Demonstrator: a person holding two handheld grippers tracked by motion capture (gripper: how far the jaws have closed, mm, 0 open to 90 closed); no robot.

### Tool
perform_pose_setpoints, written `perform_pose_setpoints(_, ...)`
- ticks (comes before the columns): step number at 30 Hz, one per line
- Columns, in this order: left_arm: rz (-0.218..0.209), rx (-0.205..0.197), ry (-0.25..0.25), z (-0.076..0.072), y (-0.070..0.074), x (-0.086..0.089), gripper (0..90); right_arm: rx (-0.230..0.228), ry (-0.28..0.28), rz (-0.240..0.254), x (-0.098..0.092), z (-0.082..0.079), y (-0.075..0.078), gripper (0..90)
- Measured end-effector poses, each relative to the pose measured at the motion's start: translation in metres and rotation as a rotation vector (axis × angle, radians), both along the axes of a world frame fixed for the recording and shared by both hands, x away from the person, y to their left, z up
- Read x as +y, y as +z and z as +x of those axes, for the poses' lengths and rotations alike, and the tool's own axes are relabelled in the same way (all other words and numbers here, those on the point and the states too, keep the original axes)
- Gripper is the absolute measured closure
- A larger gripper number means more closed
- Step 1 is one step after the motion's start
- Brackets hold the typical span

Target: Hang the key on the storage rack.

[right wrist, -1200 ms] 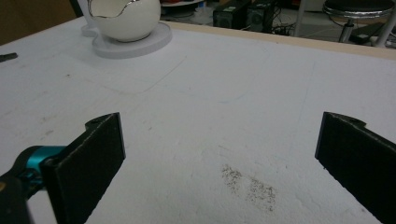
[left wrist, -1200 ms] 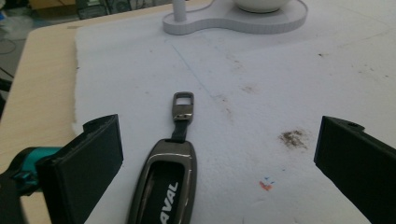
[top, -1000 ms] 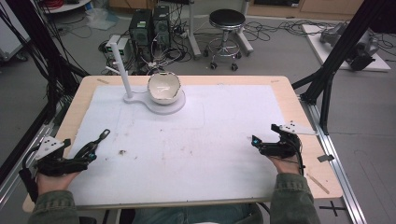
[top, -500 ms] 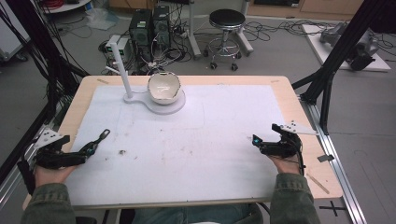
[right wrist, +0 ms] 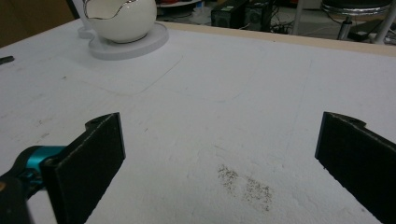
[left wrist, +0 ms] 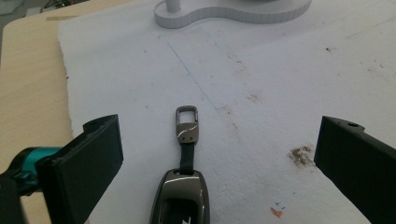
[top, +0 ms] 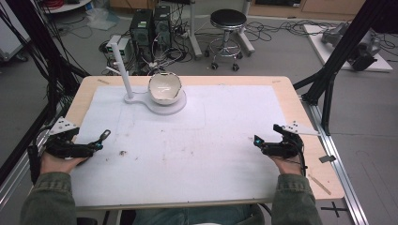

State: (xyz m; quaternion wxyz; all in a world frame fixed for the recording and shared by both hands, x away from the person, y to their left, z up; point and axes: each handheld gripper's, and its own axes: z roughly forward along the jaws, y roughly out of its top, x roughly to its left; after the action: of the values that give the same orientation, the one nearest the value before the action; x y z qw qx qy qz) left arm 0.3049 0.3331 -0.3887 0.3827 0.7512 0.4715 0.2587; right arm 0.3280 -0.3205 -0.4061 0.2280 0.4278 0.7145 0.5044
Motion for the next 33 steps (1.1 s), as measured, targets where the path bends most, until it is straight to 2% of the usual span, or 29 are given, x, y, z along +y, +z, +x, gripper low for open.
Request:
perform_pose_setpoints(3,0.010,0.048,-0.022,0.006,-0.004,-0.002,1.7,0.000,0.001,0.001,0.000,0.000,0.000,0.4)
perform_pose_setpoints(7,0.067,0.122,-0.053,0.015,-0.008,-0.005,1.7,0.000,0.001,-0.001,0.000,0.001,0.000,0.4)
perform_pose_setpoints(11,0.083,0.162,-0.075,0.024,-0.008,-0.011,1.8,0.005,0.003,-0.005,0.001,0.000,-0.001,0.4)
perform_pose_setpoints(13,0.073,0.195,-0.083,0.029,-0.008,-0.013,1.8,0.004,0.003,-0.004,0.002,0.000,0.000,0.4)
perform_pose_setpoints(14,0.082,0.208,-0.094,0.031,-0.008,-0.014,2.6,0.008,0.000,-0.004,0.002,0.000,0.000,0.4)
perform_pose_setpoints(16,0.089,0.215,-0.095,0.033,-0.008,-0.015,3.0,0.004,0.003,-0.007,0.002,0.000,0.000,0.4)
perform_pose_setpoints(19,0.101,0.237,-0.096,0.043,-0.005,-0.015,3.0,0.008,0.005,-0.008,0.002,0.000,-0.001,0.4)
perform_pose_setpoints(23,0.137,0.288,-0.098,0.052,-0.008,-0.014,3.7,0.007,0.006,-0.010,0.002,0.001,-0.001,0.4)
perform_pose_setpoints(25,0.135,0.299,-0.094,0.054,-0.010,-0.014,6.9,0.009,0.005,-0.008,0.002,0.000,-0.001,0.4)
perform_pose_setpoints(26,0.147,0.332,-0.095,0.059,-0.013,-0.013,7.5,0.008,0.005,-0.009,0.002,0.000,-0.001,0.4)
perform_pose_setpoints(27,0.147,0.332,-0.095,0.059,-0.013,-0.013,7.6,0.011,0.004,-0.008,0.002,0.000,-0.001,0.4)
perform_pose_setpoints(30,0.172,0.373,-0.090,0.065,-0.019,-0.012,8.1,0.009,0.005,-0.008,0.002,0.000,-0.001,0.4)
perform_pose_setpoints(33,0.175,0.409,-0.083,0.069,-0.022,-0.009,14.3,0.012,0.006,-0.010,0.002,0.000,-0.001,0.4)
